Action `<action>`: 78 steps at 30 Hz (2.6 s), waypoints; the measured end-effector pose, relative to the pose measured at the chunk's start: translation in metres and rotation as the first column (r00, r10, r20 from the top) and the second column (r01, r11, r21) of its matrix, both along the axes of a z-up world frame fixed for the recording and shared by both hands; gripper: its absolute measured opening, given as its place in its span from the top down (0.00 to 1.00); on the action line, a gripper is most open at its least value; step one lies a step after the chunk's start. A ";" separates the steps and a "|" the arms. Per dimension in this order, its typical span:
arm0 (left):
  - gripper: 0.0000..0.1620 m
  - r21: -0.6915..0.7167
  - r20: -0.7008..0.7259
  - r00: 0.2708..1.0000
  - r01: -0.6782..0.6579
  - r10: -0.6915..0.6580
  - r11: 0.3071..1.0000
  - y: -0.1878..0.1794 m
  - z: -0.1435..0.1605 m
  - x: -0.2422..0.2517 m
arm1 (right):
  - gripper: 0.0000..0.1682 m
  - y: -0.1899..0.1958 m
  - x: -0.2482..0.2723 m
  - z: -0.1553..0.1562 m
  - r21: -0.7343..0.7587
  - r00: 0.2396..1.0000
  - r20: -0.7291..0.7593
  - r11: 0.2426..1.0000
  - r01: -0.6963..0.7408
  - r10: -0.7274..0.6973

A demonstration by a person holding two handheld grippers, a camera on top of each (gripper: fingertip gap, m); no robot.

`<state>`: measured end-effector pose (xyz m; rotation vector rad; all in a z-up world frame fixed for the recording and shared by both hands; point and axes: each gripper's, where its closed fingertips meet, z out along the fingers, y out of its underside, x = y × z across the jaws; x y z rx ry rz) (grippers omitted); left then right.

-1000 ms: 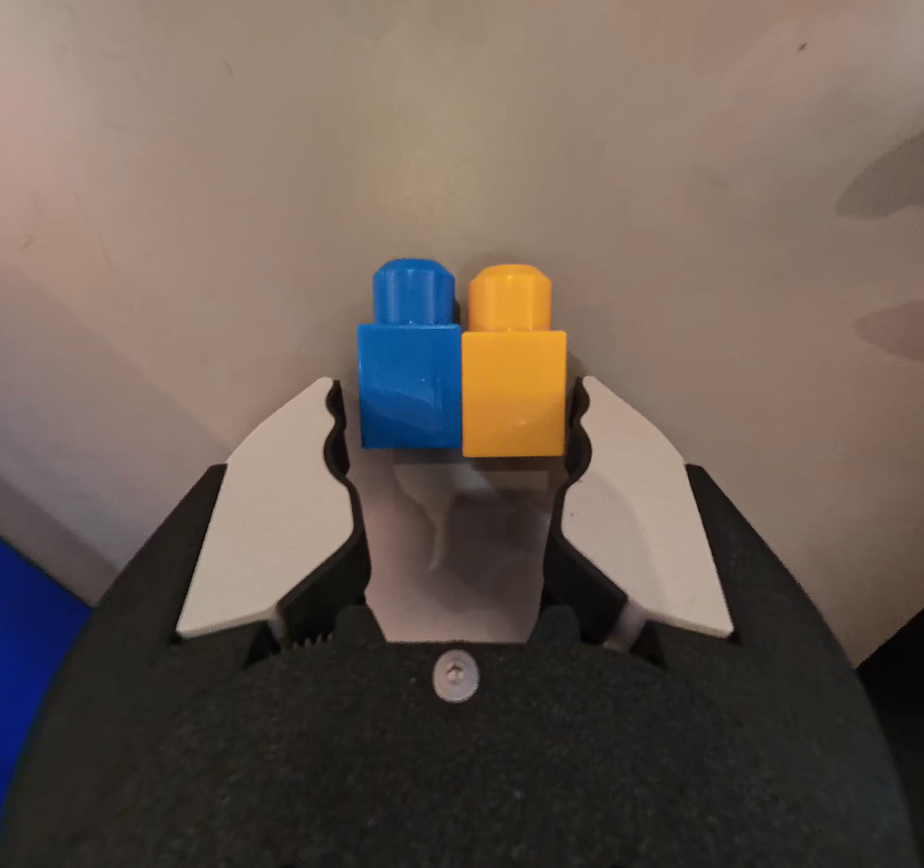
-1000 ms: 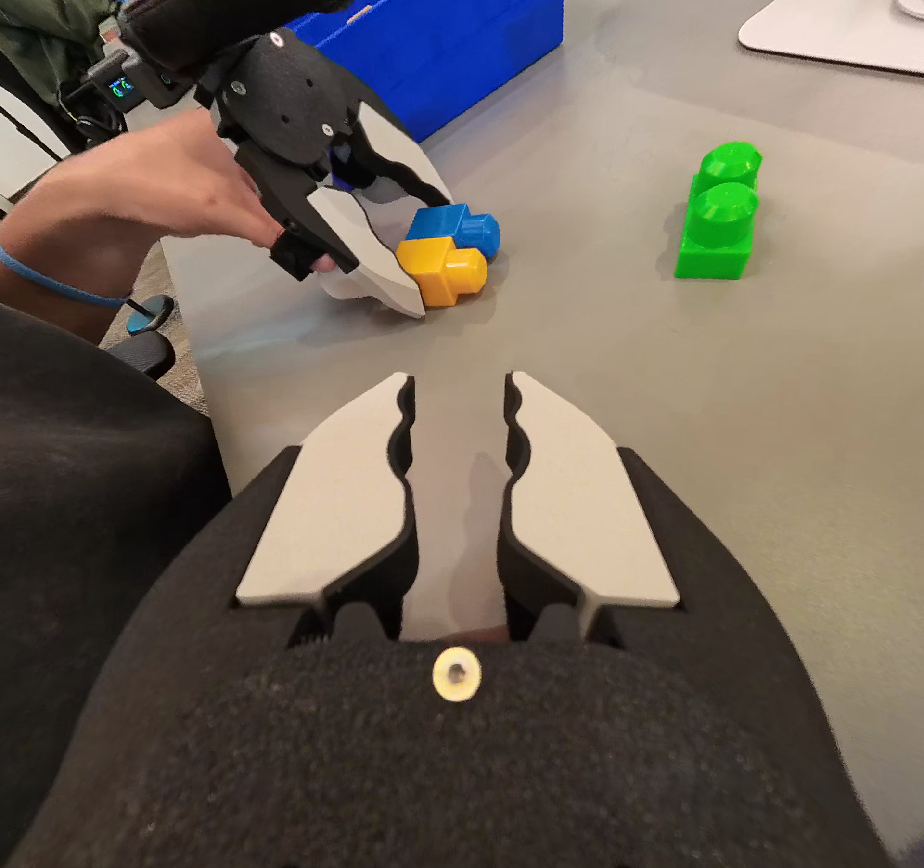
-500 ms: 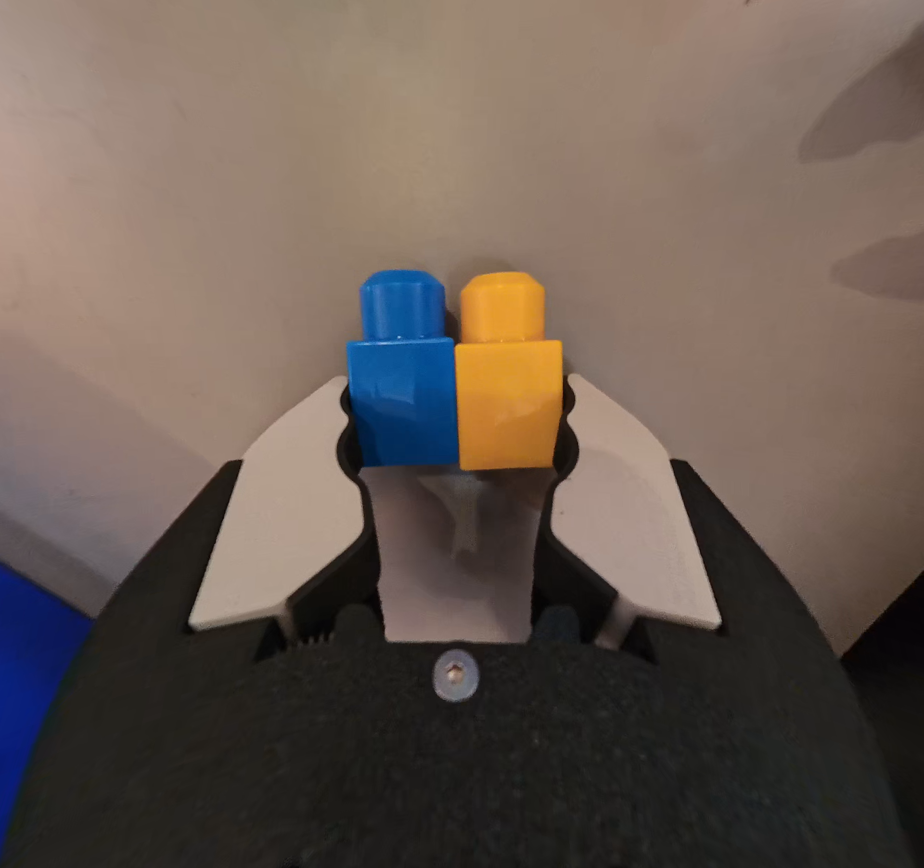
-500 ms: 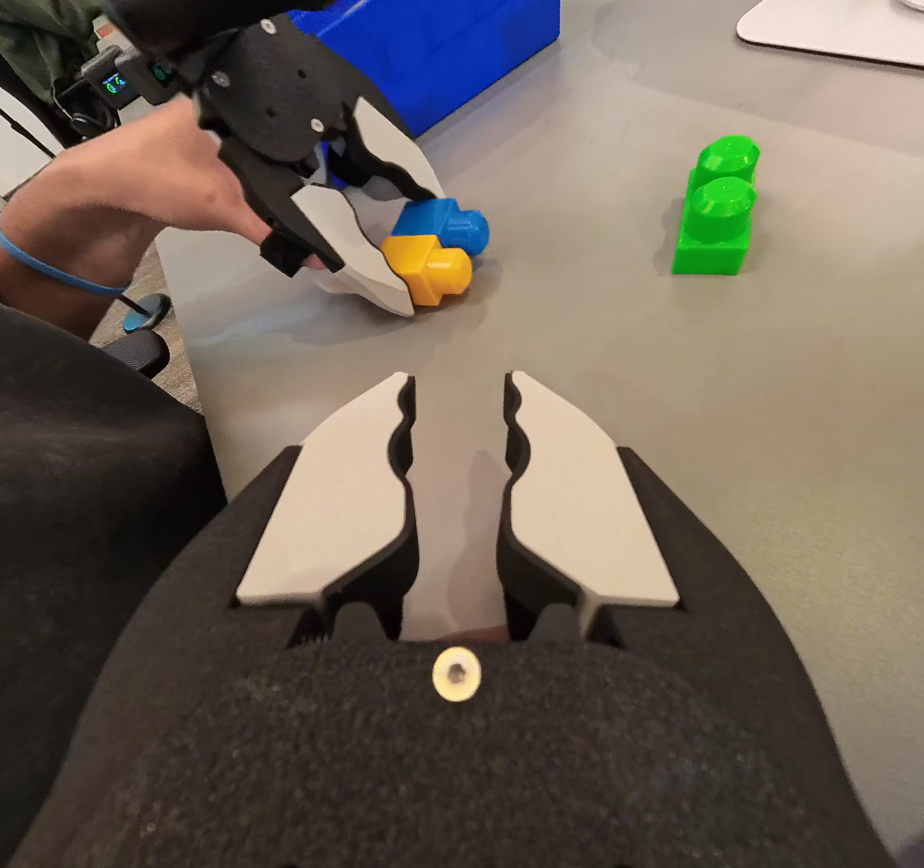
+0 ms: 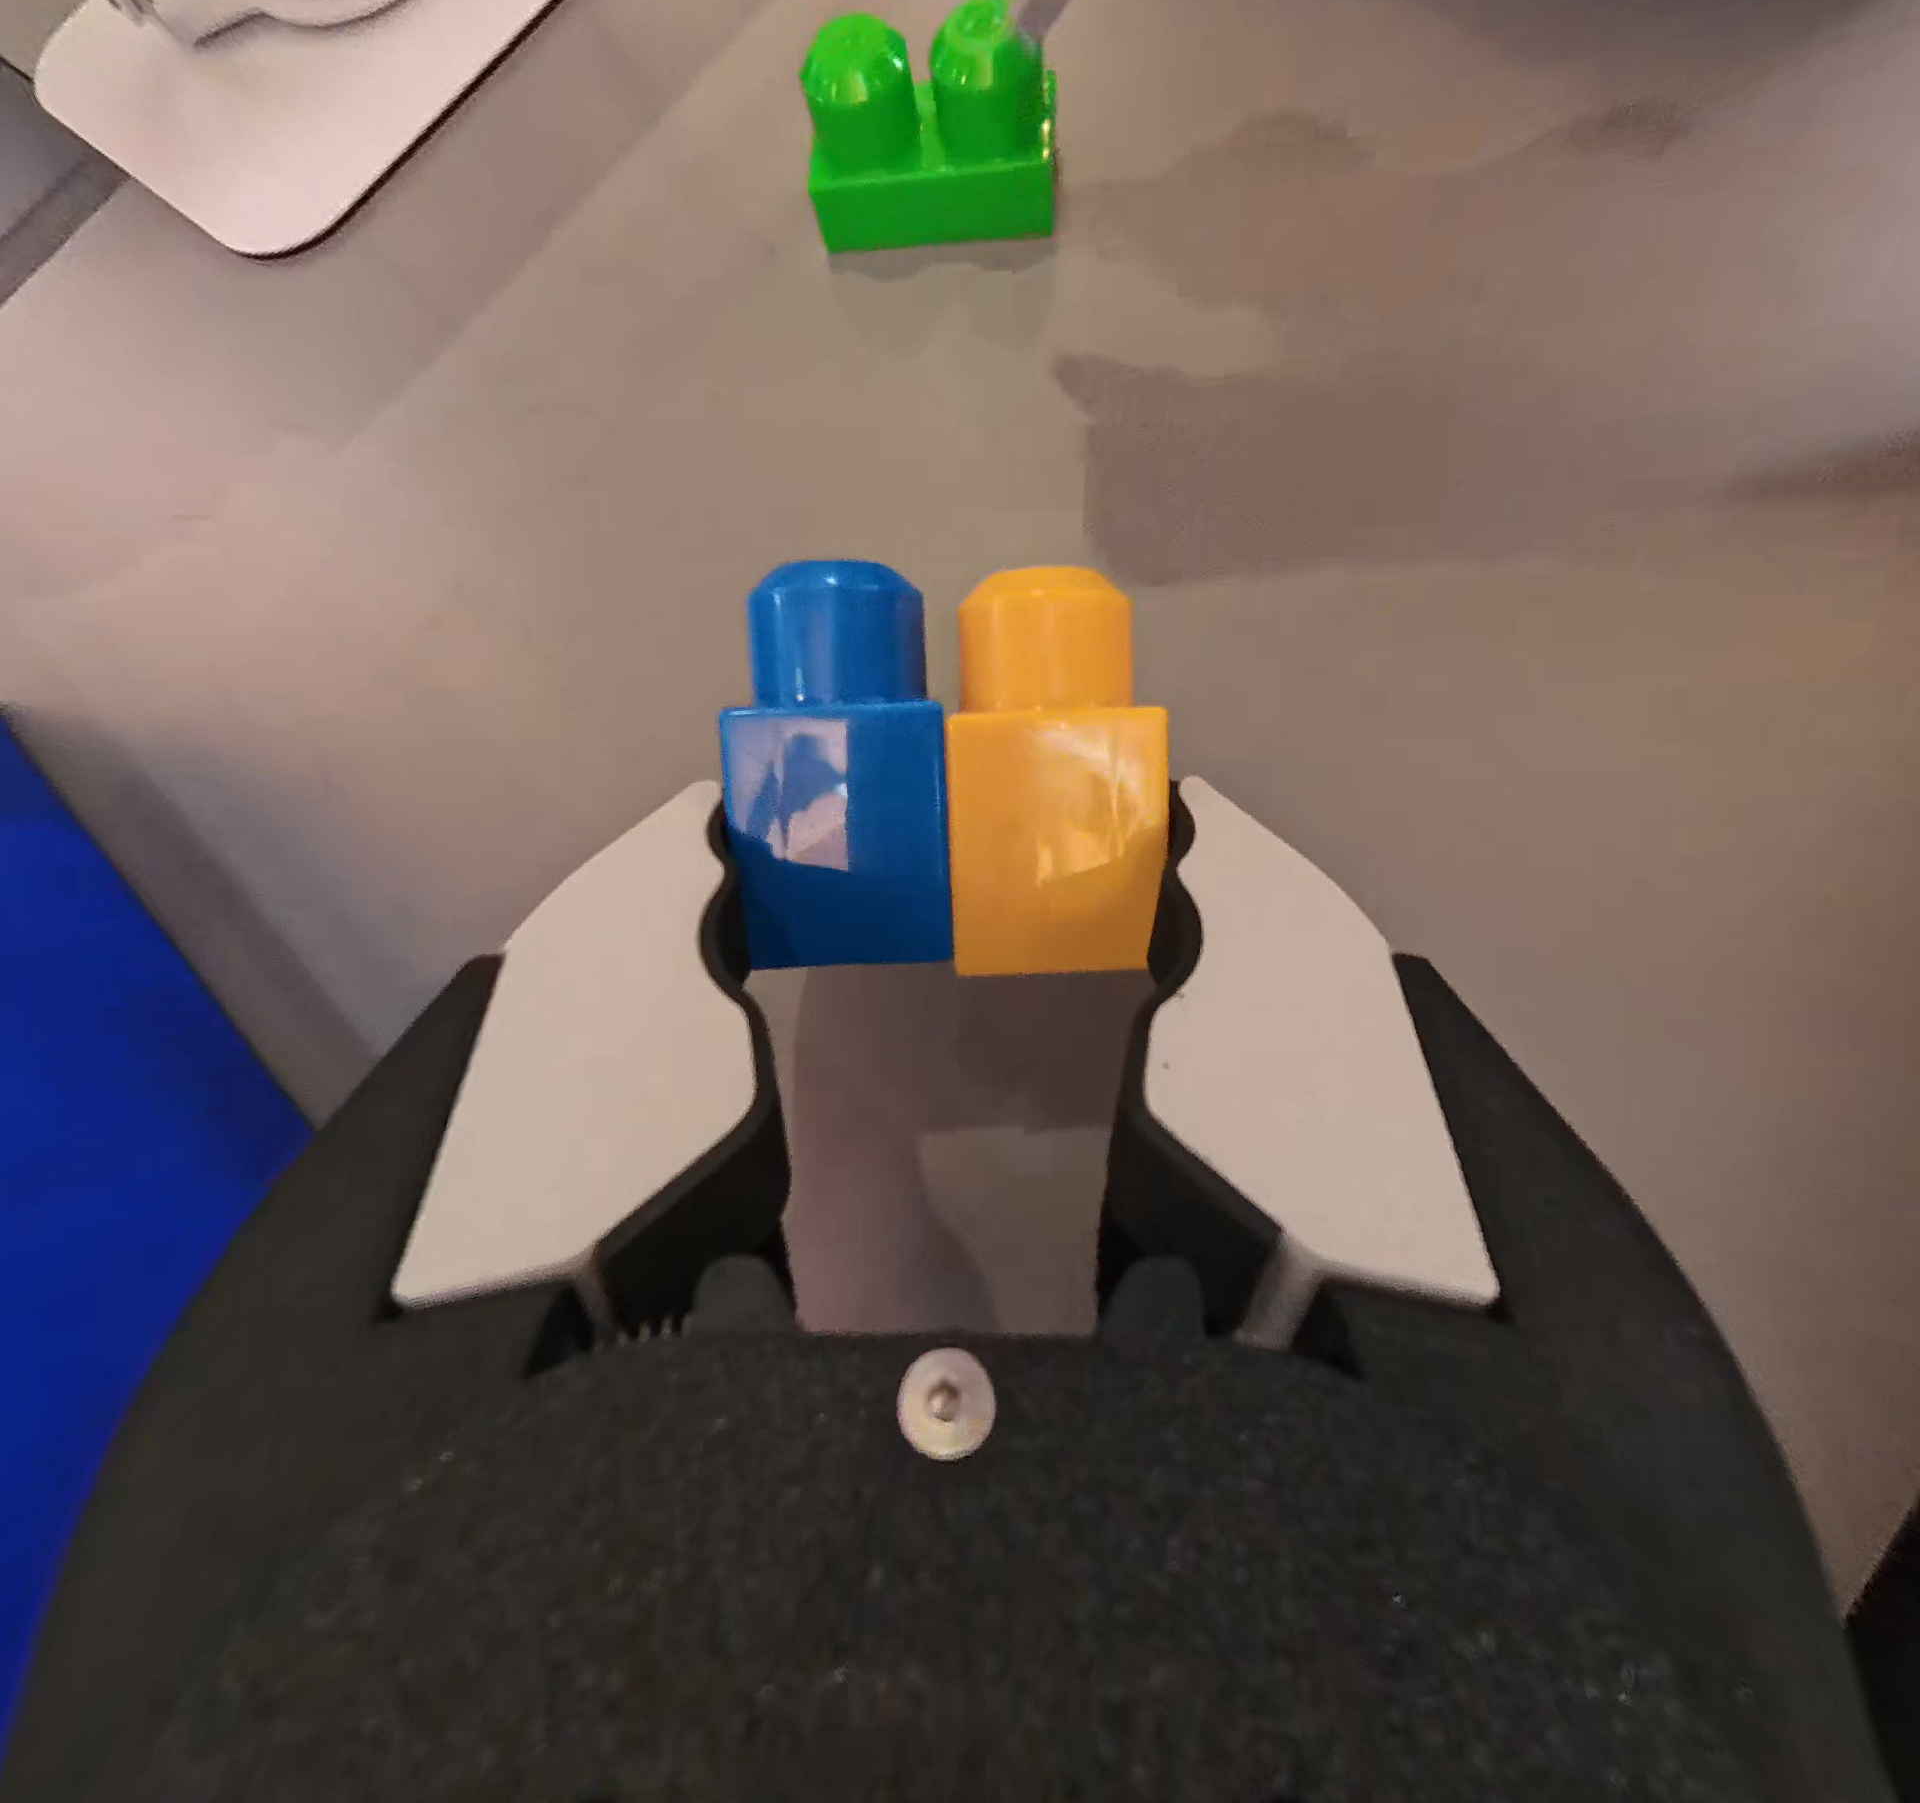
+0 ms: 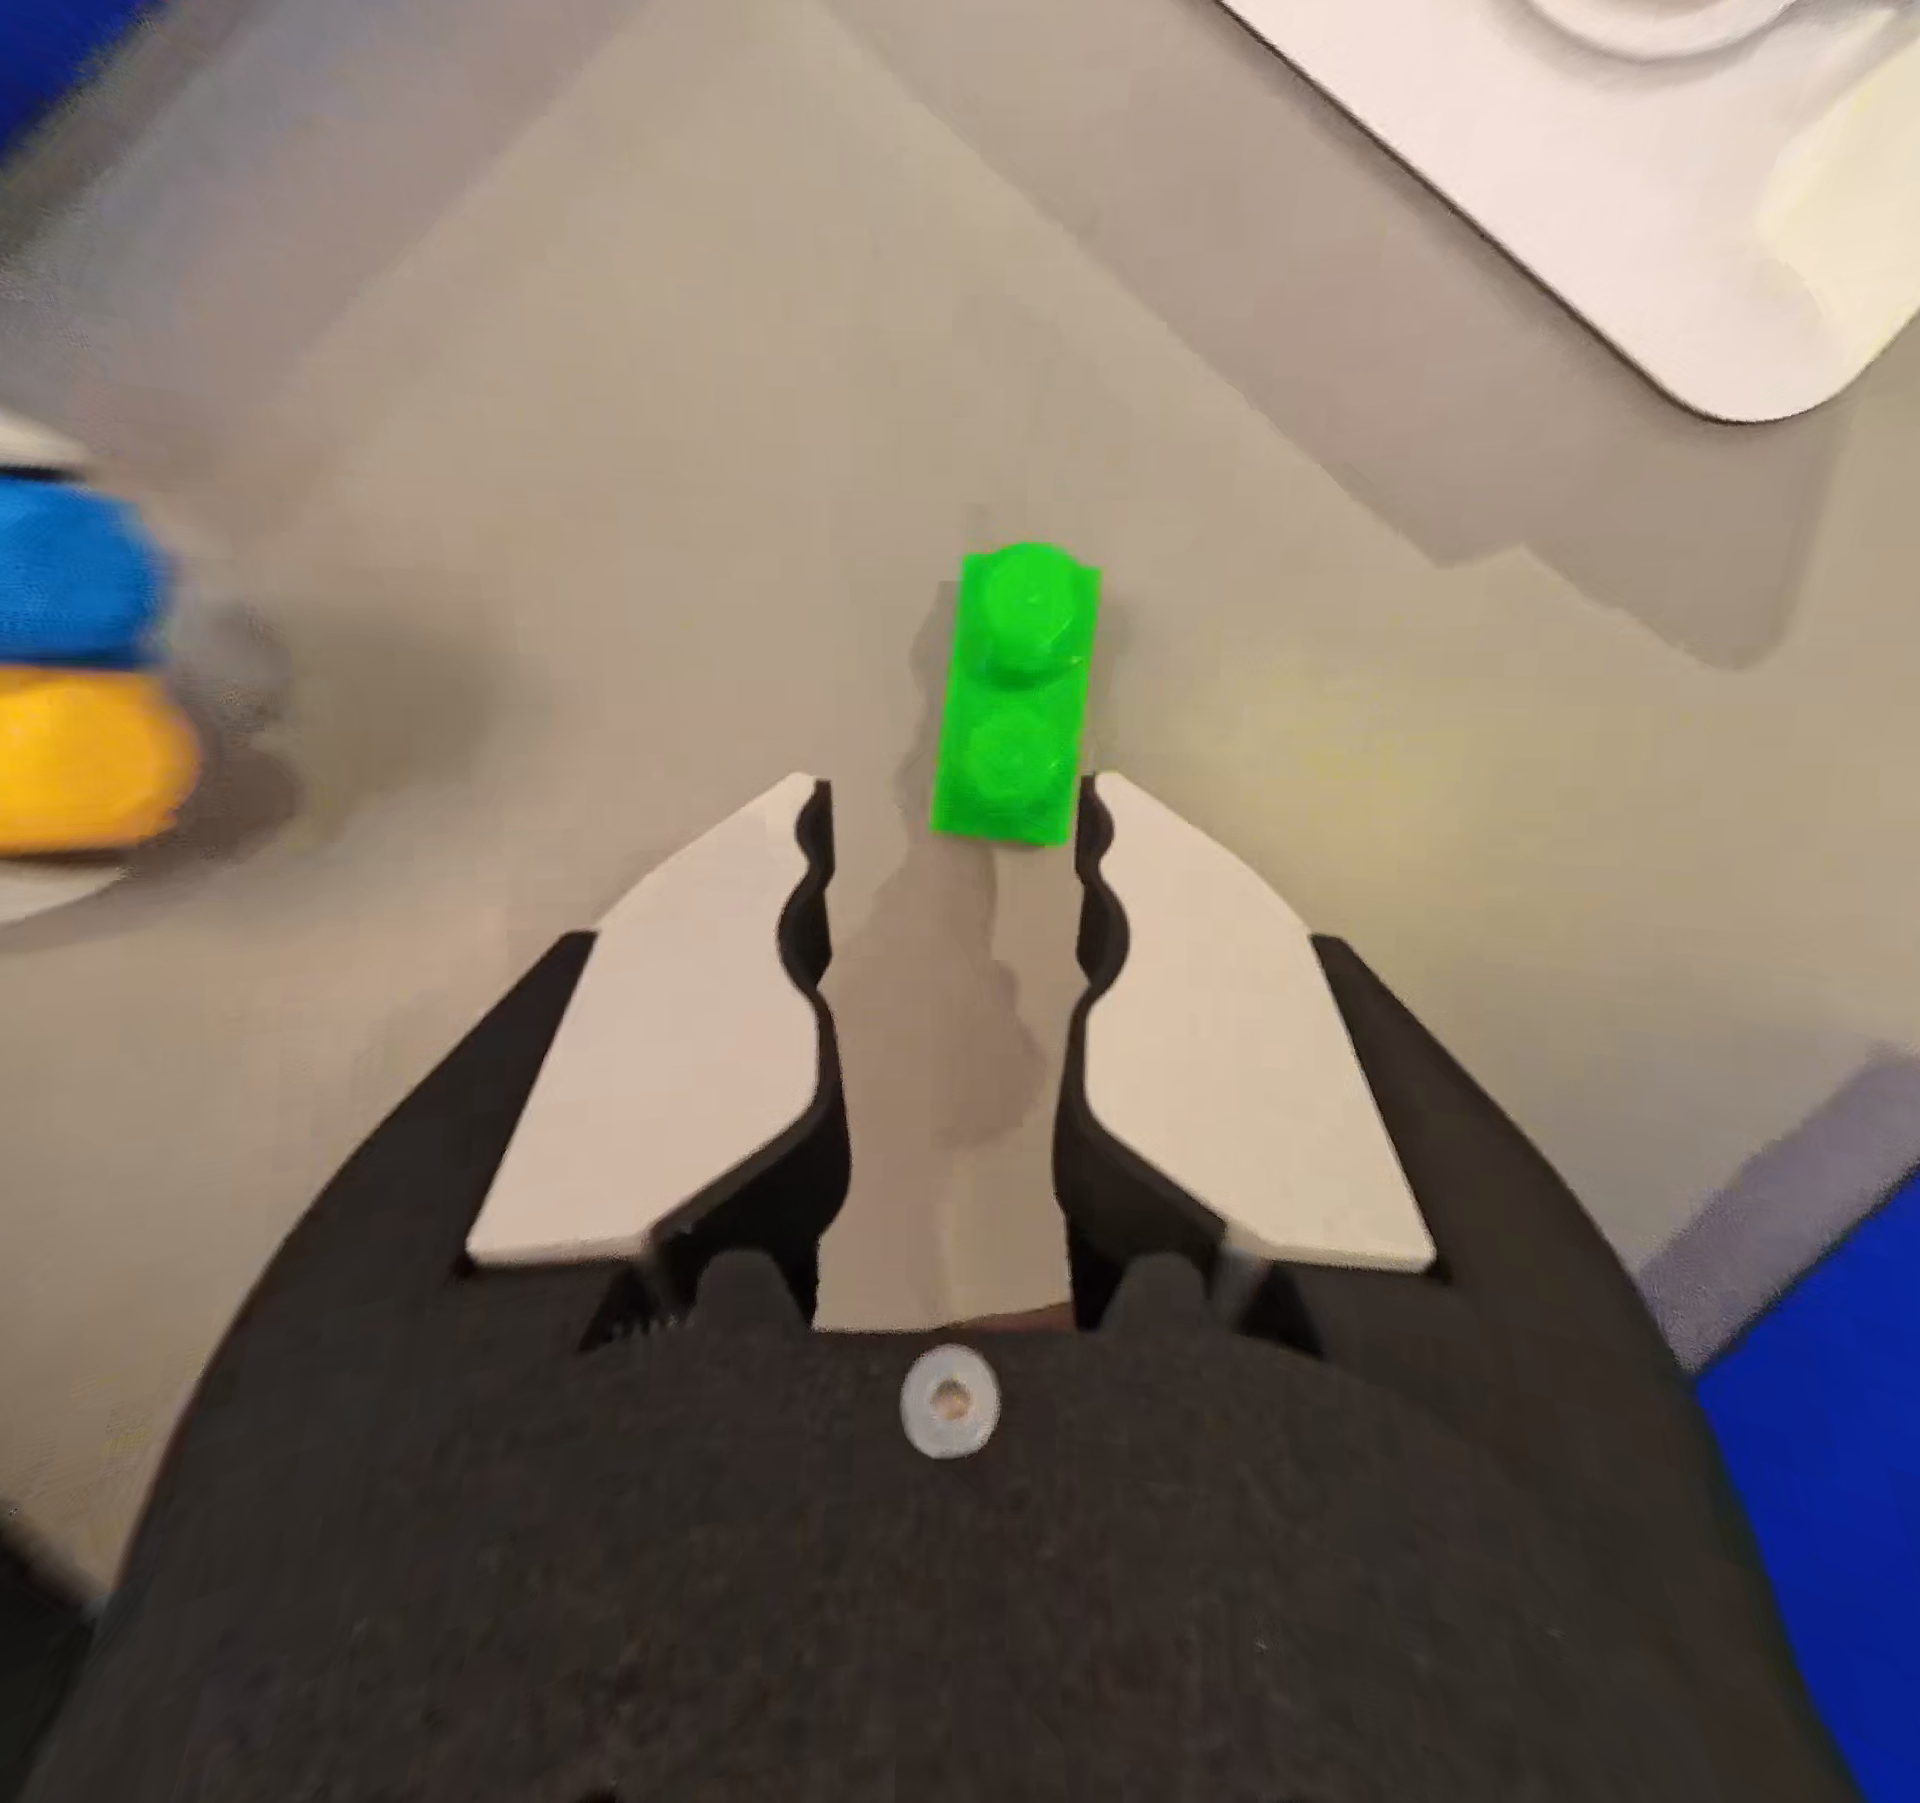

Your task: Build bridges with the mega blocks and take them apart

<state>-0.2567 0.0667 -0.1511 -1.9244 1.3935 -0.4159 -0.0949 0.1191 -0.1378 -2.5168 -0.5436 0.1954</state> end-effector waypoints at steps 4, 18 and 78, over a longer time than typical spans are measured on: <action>0.54 0.010 0.049 0.999 0.013 -0.013 1.000 -0.006 0.002 0.001 | 0.74 0.023 0.002 -0.039 -0.118 0.989 0.144 0.992 0.033 -0.016; 0.54 0.043 0.127 0.988 0.084 -0.089 0.995 0.006 0.019 0.000 | 0.80 0.001 -0.021 0.045 0.032 0.769 -0.639 0.999 0.022 0.003; 0.54 0.249 -0.058 0.951 0.310 -0.305 0.918 0.040 0.037 0.126 | 0.79 -0.011 -0.036 0.049 0.013 0.490 -0.872 1.000 0.010 0.006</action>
